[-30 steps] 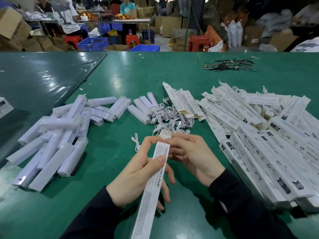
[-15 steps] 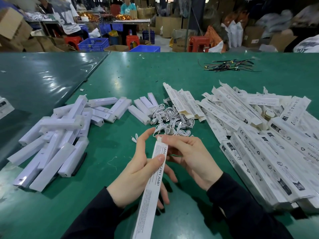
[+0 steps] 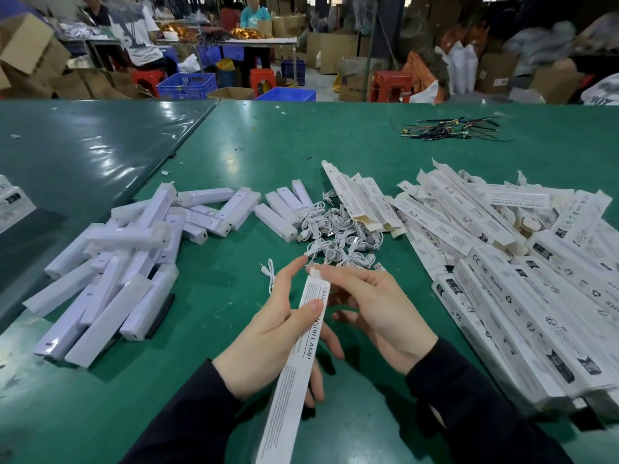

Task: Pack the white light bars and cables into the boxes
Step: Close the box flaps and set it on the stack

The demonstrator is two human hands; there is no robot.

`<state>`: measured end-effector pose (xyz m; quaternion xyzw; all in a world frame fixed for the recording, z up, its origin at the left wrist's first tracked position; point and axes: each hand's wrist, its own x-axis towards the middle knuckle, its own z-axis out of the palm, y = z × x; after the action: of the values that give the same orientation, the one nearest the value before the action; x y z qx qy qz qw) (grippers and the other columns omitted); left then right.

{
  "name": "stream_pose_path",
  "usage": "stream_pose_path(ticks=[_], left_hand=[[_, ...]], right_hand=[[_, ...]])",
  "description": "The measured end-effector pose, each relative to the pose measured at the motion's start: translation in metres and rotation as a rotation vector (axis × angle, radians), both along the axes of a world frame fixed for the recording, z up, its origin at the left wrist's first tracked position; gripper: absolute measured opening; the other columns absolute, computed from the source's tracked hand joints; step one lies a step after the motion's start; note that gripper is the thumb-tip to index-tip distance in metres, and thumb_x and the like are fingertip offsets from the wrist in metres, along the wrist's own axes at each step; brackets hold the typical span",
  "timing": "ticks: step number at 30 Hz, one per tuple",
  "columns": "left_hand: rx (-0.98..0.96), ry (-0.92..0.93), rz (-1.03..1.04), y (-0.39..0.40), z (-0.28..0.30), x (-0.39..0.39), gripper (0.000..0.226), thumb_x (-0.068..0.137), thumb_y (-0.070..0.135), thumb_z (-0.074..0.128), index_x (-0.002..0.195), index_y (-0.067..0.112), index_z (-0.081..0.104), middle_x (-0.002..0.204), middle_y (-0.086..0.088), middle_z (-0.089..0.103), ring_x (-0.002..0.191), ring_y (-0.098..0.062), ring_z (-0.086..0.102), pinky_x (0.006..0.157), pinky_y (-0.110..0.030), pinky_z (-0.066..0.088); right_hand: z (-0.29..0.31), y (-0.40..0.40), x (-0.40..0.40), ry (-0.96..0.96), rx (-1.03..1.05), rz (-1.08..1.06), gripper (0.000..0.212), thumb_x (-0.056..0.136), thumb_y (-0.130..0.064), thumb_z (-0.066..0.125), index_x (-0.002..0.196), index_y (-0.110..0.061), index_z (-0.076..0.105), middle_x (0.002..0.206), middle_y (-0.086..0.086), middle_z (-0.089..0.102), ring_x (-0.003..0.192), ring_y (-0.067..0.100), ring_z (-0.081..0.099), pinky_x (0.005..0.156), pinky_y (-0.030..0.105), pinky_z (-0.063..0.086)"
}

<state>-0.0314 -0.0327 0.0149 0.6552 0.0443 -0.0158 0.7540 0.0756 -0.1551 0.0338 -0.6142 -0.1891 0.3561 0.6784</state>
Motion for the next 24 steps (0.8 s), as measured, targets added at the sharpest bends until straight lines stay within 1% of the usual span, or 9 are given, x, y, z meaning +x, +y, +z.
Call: stream_pose_path(ticks=[2, 5, 8, 10, 15, 21, 24], left_hand=[[0.006, 0.001, -0.003, -0.0001, -0.0009, 0.0, 0.061, 0.093, 0.041, 0.047, 0.139, 0.058, 0.011, 0.084, -0.02, 0.069, 0.048, -0.032, 0.064, 0.043, -0.038, 0.055], [0.022, 0.004, 0.004, 0.0, -0.0021, 0.0008, 0.06, 0.092, 0.041, 0.046, 0.139, 0.055, 0.012, 0.083, -0.02, 0.069, 0.047, -0.032, 0.063, 0.043, -0.037, 0.055], [0.013, 0.008, -0.002, 0.001, -0.0022, 0.0013, 0.056, 0.093, 0.038, 0.045, 0.139, 0.051, 0.016, 0.083, -0.022, 0.068, 0.046, -0.032, 0.063, 0.042, -0.037, 0.054], [0.003, 0.009, -0.003, 0.0015, -0.0018, 0.0011, 0.055, 0.093, 0.037, 0.045, 0.139, 0.049, 0.017, 0.083, -0.023, 0.068, 0.045, -0.031, 0.063, 0.041, -0.035, 0.053], [-0.016, 0.004, -0.007, 0.0006, -0.002, 0.0006, 0.056, 0.093, 0.036, 0.045, 0.14, 0.047, 0.016, 0.082, -0.023, 0.068, 0.042, -0.03, 0.062, 0.039, -0.032, 0.052], [-0.006, -0.003, -0.017, 0.0007, -0.0023, -0.0004, 0.055, 0.094, 0.036, 0.045, 0.138, 0.055, 0.018, 0.082, -0.024, 0.068, 0.042, -0.03, 0.061, 0.039, -0.029, 0.05], [-0.037, -0.006, -0.009, 0.0017, -0.0003, -0.001, 0.047, 0.098, 0.04, 0.046, 0.136, 0.057, 0.022, 0.081, -0.025, 0.067, 0.039, -0.029, 0.06, 0.039, -0.027, 0.049]], right_hand=[[-0.0008, 0.0003, 0.0, 0.049, 0.003, 0.003, 0.019, 0.093, -0.027, 0.063, 0.098, -0.019, 0.079, 0.079, -0.005, 0.072, 0.065, 0.005, 0.059, 0.063, 0.022, 0.044], [-0.0014, 0.0005, -0.0016, 0.095, 0.01, 0.04, 0.019, 0.093, -0.03, 0.062, 0.098, -0.023, 0.079, 0.079, -0.008, 0.071, 0.066, 0.004, 0.06, 0.065, 0.022, 0.045], [-0.001, 0.0002, -0.0029, -0.007, 0.009, 0.037, 0.018, 0.093, -0.028, 0.061, 0.097, -0.027, 0.079, 0.081, -0.009, 0.073, 0.068, 0.001, 0.062, 0.06, 0.017, 0.046], [-0.0003, 0.0003, -0.0029, -0.064, 0.007, 0.02, 0.018, 0.094, -0.025, 0.062, 0.097, -0.025, 0.079, 0.082, -0.008, 0.074, 0.068, 0.001, 0.062, 0.058, 0.014, 0.046], [0.0003, 0.0, -0.0023, -0.015, -0.013, 0.026, 0.018, 0.093, -0.028, 0.063, 0.094, -0.022, 0.08, 0.077, -0.005, 0.071, 0.066, 0.005, 0.06, 0.06, 0.02, 0.046], [0.0008, -0.0009, -0.0034, -0.005, -0.013, 0.016, 0.017, 0.09, -0.026, 0.065, 0.094, -0.018, 0.079, 0.074, -0.006, 0.07, 0.064, 0.005, 0.06, 0.061, 0.022, 0.045], [0.0009, -0.0003, -0.0054, -0.099, 0.037, -0.001, 0.017, 0.093, -0.022, 0.063, 0.095, -0.018, 0.08, 0.077, -0.004, 0.074, 0.067, 0.001, 0.064, 0.059, 0.014, 0.047]])
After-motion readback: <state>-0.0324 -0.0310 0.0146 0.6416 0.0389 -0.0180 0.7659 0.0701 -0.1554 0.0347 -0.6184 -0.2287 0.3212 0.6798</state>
